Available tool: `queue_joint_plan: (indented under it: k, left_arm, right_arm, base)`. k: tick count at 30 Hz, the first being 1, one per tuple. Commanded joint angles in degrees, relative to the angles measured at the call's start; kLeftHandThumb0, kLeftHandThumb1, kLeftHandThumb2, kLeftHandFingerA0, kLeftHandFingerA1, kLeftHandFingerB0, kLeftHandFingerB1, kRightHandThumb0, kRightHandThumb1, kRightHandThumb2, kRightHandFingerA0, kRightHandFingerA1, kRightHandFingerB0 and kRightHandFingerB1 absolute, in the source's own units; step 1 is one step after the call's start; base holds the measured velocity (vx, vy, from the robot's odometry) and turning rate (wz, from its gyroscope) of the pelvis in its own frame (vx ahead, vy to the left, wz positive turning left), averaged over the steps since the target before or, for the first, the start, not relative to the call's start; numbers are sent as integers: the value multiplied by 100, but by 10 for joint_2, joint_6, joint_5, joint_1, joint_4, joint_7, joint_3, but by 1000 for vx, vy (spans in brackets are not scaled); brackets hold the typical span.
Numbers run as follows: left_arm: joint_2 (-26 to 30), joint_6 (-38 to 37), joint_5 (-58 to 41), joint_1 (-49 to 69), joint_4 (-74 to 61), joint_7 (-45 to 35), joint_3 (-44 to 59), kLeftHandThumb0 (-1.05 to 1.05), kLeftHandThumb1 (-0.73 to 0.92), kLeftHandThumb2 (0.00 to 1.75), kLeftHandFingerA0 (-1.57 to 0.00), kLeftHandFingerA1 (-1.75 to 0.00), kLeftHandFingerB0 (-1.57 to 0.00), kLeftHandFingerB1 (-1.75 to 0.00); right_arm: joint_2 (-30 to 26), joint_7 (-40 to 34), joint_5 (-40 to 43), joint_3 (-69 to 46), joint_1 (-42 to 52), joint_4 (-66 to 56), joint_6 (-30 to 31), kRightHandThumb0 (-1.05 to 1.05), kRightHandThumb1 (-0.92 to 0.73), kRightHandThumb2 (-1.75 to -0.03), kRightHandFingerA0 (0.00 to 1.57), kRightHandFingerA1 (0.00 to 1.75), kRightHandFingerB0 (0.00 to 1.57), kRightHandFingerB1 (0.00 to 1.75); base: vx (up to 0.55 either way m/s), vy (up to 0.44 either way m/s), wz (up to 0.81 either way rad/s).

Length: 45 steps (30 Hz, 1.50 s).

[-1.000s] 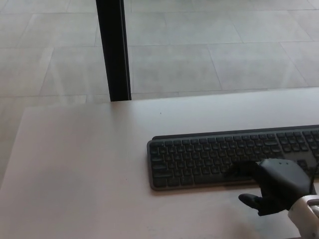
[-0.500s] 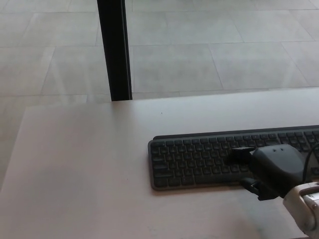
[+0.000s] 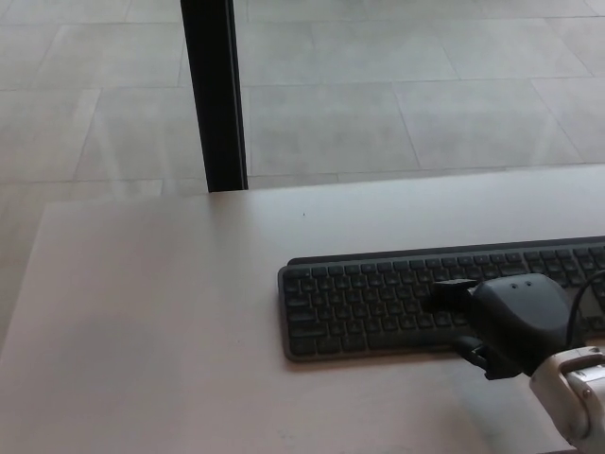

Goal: The robot uses its right fingers to click on the space key of the black keyboard placed on the center of the white desk.

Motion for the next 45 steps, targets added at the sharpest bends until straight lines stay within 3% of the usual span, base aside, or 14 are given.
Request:
queue_joint_plan:
  k: [1, 10, 26, 45]
  left_arm:
    - [11, -11, -10, 3, 2, -4, 1, -42, 65, 58, -65, -58, -53, -50]
    - [8, -6, -15, -7, -11, 0, 3, -42, 64, 58, -66, -60, -54, -52]
    - [10, -8, -15, -16, -3, 10, 6, -42, 62, 58, -71, -64, -56, -53]
    - [12, -6, -21, -17, 0, 10, 3, -41, 64, 58, -70, -61, -53, -51]
  right_arm:
    - [3, -12, -15, -6, 4, 8, -16, -33, -63, -64, 77, 158, 67, 49]
    - [7, -25, -18, -15, -7, 25, -36, -31, -60, -68, 87, 160, 73, 54]
    - [6, -1, -34, -7, -1, 35, -32, -36, -67, -63, 75, 162, 73, 51]
    - [19, 10, -50, 2, -16, 87, -16, -40, -61, -64, 83, 159, 77, 59]
  base:
    - [0, 0, 0]
    - [0, 0, 0]
    - [0, 0, 0]
    - [0, 0, 0]
